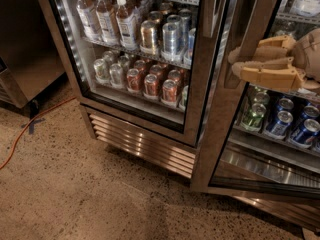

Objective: Open right fridge door

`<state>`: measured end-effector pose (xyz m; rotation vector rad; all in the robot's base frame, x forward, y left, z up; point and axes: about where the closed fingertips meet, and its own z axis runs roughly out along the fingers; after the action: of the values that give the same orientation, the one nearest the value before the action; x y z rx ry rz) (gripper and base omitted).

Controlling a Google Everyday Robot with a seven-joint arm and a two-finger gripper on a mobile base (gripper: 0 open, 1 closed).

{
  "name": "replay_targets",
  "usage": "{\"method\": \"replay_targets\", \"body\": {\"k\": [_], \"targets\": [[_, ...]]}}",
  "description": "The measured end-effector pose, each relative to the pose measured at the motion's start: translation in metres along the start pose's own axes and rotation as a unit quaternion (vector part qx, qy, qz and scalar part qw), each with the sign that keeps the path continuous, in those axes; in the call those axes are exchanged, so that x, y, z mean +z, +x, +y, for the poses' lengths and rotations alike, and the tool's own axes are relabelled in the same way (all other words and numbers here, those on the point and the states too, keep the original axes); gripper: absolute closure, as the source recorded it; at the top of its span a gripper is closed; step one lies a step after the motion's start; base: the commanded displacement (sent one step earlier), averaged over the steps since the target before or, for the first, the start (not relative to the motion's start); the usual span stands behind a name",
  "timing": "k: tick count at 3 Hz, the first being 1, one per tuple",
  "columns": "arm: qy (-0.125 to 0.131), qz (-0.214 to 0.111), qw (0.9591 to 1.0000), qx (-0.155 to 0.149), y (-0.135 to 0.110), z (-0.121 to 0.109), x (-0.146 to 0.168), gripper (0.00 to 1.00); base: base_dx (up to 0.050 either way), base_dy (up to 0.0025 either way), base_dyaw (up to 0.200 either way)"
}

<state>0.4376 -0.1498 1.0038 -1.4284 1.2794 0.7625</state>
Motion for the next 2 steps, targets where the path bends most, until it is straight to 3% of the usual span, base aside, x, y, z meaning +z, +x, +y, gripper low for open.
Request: {"method": "replay_targets", "body": {"k": [2], "targets": [[0.0, 0.0, 1.0, 0.0, 0.0, 0.0, 0.0, 1.0, -0.05, 0.0, 0.0]]}}
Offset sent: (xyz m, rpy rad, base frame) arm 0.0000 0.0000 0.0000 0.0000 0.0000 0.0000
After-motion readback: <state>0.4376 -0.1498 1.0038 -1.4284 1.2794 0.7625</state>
